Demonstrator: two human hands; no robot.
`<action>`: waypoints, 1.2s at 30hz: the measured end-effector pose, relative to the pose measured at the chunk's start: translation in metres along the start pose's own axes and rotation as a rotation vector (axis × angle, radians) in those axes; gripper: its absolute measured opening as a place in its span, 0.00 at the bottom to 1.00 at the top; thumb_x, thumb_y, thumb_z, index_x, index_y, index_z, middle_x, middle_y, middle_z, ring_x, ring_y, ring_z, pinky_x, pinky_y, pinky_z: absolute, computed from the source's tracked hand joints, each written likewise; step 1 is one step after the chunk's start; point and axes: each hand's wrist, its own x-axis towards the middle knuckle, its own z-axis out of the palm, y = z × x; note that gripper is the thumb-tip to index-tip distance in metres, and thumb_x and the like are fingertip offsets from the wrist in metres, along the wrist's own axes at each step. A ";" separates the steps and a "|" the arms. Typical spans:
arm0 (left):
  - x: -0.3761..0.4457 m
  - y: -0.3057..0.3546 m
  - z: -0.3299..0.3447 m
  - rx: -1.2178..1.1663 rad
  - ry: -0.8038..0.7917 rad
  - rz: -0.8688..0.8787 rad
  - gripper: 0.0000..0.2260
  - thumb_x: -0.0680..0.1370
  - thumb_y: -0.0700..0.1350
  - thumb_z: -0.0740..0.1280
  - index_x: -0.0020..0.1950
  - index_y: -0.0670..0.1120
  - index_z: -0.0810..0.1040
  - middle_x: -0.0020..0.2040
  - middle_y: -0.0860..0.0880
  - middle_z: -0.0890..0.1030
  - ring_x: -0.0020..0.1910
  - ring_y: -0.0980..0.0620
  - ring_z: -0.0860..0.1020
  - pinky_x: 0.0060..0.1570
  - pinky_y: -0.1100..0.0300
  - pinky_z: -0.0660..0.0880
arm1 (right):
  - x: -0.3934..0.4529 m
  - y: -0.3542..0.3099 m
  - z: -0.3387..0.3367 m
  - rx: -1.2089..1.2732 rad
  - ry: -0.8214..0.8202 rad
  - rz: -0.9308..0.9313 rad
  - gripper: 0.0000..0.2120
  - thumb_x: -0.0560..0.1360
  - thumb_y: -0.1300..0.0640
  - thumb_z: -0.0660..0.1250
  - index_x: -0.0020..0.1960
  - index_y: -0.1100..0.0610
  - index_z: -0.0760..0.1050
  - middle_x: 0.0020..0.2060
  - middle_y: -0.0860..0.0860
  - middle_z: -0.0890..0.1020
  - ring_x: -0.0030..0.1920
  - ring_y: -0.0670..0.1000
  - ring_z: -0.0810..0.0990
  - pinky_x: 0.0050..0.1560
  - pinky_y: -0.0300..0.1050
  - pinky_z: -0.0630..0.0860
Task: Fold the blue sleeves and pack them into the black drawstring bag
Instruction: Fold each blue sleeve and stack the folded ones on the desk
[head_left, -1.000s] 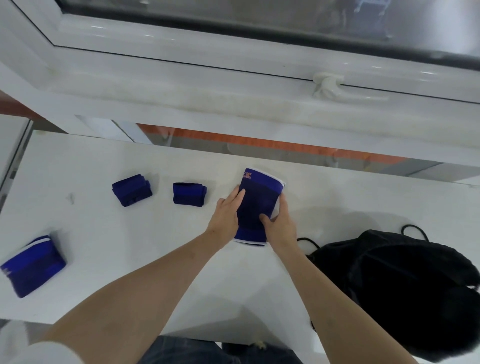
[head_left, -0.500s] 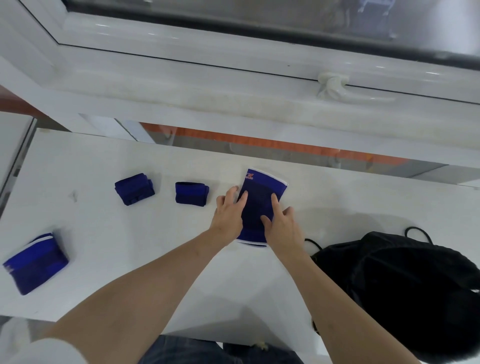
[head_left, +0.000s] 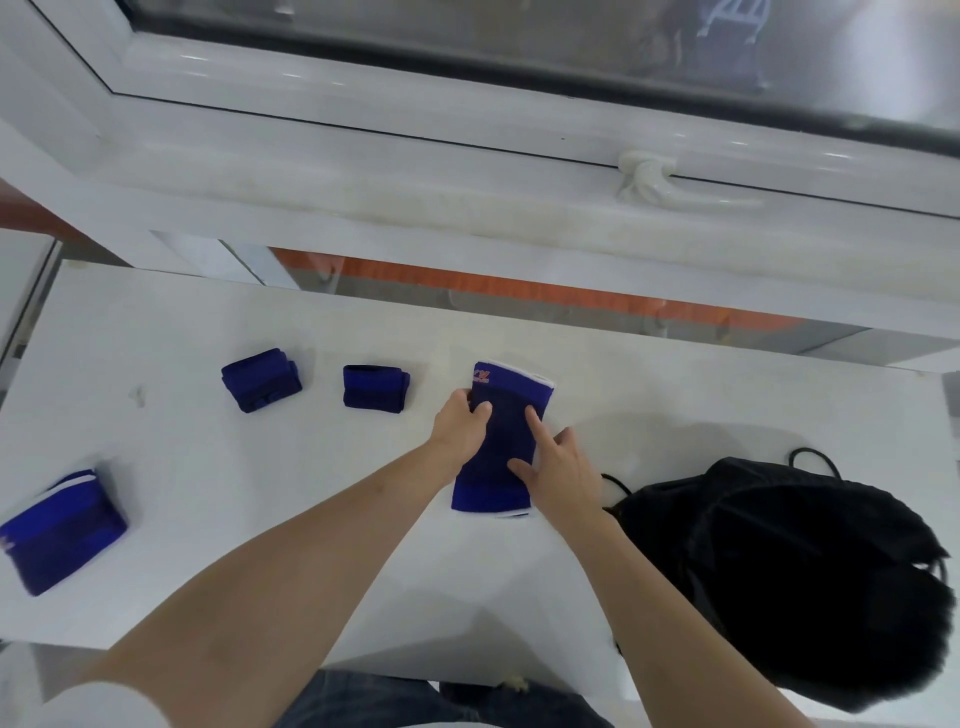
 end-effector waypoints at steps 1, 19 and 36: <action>-0.003 -0.002 0.000 0.021 -0.007 -0.001 0.09 0.84 0.46 0.60 0.61 0.45 0.75 0.57 0.45 0.82 0.53 0.47 0.80 0.54 0.50 0.78 | -0.002 0.001 0.002 0.020 -0.004 0.001 0.37 0.80 0.39 0.66 0.82 0.39 0.49 0.57 0.50 0.71 0.50 0.50 0.77 0.43 0.46 0.79; -0.109 -0.048 -0.067 -0.311 -0.035 0.317 0.11 0.86 0.43 0.57 0.68 0.51 0.71 0.60 0.52 0.82 0.59 0.54 0.81 0.61 0.53 0.79 | -0.053 -0.064 -0.033 1.096 0.046 -0.005 0.10 0.84 0.58 0.63 0.55 0.52 0.83 0.49 0.50 0.88 0.52 0.53 0.85 0.58 0.56 0.82; -0.117 -0.148 -0.092 0.328 -0.038 0.341 0.09 0.83 0.48 0.64 0.64 0.51 0.73 0.55 0.54 0.84 0.51 0.50 0.82 0.51 0.53 0.78 | -0.099 -0.040 0.040 0.667 -0.039 -0.097 0.05 0.86 0.57 0.60 0.58 0.52 0.74 0.49 0.43 0.83 0.48 0.40 0.81 0.44 0.36 0.73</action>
